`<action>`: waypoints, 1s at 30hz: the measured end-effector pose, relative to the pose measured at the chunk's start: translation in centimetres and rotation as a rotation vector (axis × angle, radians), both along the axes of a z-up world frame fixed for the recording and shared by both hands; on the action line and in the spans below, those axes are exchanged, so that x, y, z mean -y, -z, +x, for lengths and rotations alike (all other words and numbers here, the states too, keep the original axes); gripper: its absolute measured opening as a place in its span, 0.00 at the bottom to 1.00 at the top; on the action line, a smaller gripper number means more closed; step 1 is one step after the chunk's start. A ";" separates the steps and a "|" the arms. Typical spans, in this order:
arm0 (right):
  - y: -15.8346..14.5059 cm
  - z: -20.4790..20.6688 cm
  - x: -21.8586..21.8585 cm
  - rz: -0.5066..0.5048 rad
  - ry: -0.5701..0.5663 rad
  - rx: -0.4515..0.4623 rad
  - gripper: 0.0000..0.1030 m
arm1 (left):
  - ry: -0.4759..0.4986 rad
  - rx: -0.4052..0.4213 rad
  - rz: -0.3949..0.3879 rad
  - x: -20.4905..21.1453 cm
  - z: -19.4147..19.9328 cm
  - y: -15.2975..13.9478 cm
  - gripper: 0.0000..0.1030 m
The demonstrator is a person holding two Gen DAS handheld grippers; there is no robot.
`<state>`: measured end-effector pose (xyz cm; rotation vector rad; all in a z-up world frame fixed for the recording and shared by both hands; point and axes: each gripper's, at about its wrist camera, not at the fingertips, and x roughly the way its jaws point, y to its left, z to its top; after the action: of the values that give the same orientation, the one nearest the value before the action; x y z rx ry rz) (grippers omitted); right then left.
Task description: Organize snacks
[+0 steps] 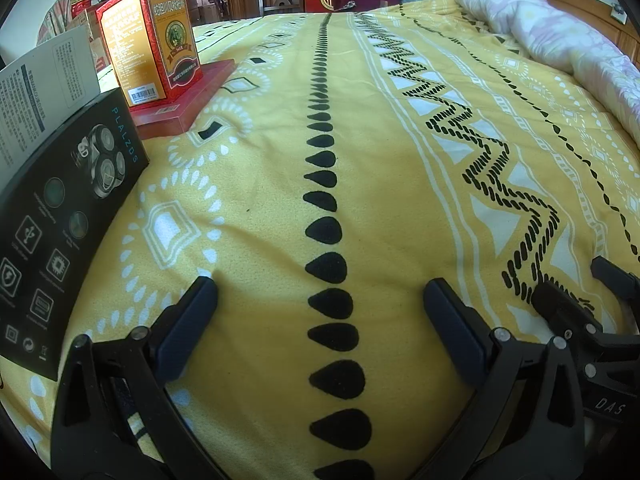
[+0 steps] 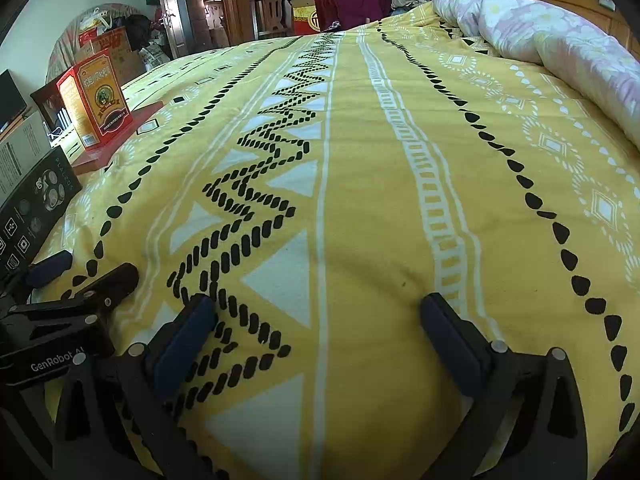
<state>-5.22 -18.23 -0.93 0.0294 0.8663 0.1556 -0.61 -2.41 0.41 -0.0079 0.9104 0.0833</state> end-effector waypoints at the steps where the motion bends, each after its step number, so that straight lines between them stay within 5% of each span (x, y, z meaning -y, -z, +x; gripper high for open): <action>1: 0.0 0.0 0.0 0.002 0.000 0.000 1.00 | 0.000 0.000 0.000 0.0 0.0 0.0 1.00; 30: 0.1 0.1 0.3 0.024 -0.004 0.000 1.00 | 0.001 -0.001 0.000 0.0 0.0 0.0 1.00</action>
<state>-5.16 -18.50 -1.07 0.0502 0.8643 0.1696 -0.57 -2.40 0.42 -0.0075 0.9111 0.0819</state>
